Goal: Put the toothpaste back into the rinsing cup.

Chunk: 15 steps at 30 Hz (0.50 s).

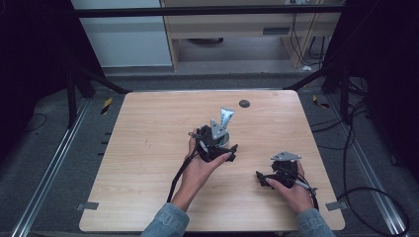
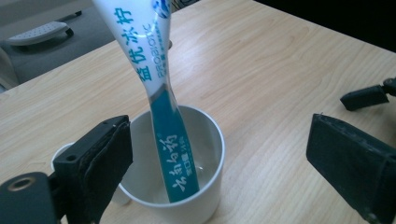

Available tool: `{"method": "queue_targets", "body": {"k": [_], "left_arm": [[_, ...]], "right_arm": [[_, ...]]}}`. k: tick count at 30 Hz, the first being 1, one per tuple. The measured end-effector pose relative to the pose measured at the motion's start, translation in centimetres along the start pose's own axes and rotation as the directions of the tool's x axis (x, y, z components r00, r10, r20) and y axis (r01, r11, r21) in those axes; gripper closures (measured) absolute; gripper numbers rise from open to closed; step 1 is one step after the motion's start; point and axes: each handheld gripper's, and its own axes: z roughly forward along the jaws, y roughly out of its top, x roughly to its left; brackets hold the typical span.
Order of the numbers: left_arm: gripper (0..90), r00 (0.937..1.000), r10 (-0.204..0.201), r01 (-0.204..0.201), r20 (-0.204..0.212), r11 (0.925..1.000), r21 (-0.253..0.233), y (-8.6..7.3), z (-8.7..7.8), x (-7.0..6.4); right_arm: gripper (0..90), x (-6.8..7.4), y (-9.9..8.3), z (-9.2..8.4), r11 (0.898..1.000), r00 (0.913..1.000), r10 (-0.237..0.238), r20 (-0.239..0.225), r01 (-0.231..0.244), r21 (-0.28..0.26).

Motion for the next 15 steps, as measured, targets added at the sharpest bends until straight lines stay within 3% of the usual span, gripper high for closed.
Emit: {"method": "queue_targets", "body": {"k": [15], "left_arm": [[2.9, 0.9979, 0.063, -0.064, 0.017, 0.9953, 0.073, -1.01, -0.85, -0.61]], "right_arm": [[0.5, 0.01, 0.00, 0.00, 1.000, 1.0000, 0.000, 0.000, 0.000, 0.000]]}}
